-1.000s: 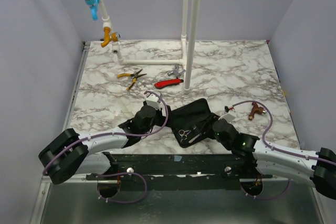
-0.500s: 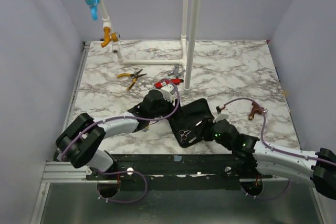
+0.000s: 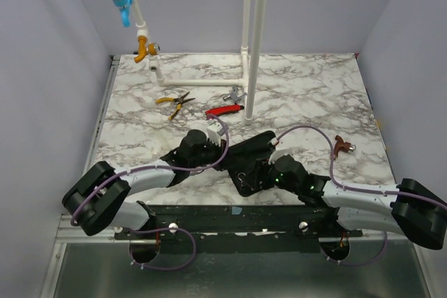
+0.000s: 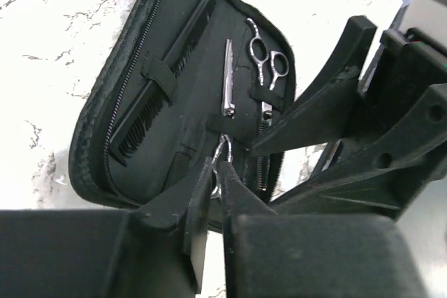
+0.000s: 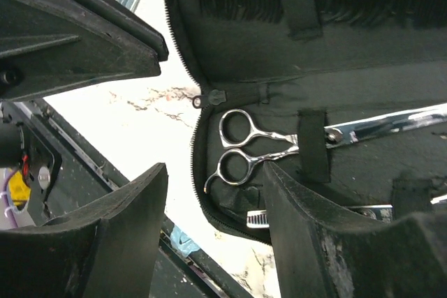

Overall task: Sort the hair-cutting tools
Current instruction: Close the hairdressing tool bag at the center of the board.

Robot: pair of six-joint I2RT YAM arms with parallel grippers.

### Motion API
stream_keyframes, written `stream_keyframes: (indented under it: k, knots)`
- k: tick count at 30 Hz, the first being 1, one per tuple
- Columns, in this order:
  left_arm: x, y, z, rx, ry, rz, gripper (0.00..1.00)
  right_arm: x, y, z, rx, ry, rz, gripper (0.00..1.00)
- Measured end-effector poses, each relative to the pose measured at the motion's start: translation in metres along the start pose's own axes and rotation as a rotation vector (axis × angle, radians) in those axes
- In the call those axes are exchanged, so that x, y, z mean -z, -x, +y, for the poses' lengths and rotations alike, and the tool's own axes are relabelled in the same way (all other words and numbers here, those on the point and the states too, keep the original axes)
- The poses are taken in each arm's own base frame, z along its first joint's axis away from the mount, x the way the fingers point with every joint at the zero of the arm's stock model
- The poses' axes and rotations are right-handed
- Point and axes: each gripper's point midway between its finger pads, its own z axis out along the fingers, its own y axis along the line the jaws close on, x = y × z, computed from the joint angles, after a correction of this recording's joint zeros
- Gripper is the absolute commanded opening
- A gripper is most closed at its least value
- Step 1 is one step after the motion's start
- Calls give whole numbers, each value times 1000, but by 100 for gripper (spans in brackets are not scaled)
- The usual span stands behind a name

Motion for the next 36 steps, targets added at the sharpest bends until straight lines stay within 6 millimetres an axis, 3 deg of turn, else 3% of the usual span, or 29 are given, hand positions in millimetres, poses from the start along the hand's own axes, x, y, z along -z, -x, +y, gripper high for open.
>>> stream_keyframes:
  k: [2, 4, 6, 7, 9, 11, 12, 19, 22, 25, 30, 36]
  knots:
    - [6, -1, -3, 9, -11, -21, 0, -3, 0, 5, 17, 22, 7, 59]
    - [10, -3, -4, 20, -14, -32, 8, -4, 2, 8, 29, 37, 3, 59]
    - [14, -7, -2, 36, -8, -43, 33, -5, 6, 12, 37, 50, -11, 59]
    - [16, -7, -2, 41, -2, -46, 52, -5, 8, 14, 37, 55, -18, 60]
    - [19, -8, 3, 50, 26, -60, 80, -4, 11, 16, 35, 63, -31, 61]
    - [24, -2, 7, 55, 62, -90, 96, -1, 17, 19, 28, 73, -51, 62]
    - [26, 5, 10, 52, 86, -115, 98, 1, 20, 21, 24, 80, -63, 62]
    - [26, 50, 34, 76, 168, -177, 98, 10, 19, 17, -1, 91, -93, 63]
    - [15, 51, 42, 96, 166, -133, 98, 12, 20, 17, -8, 98, -99, 63]
    - [1, 35, 45, 112, 133, -48, 93, 16, 23, 21, -14, 116, -112, 63]
    - [-18, 15, 47, 143, 76, 63, 76, 21, 22, 29, -20, 164, -105, 63]
    - [-27, 14, 37, 145, -6, 103, 35, 27, 26, 36, -18, 201, -120, 62]
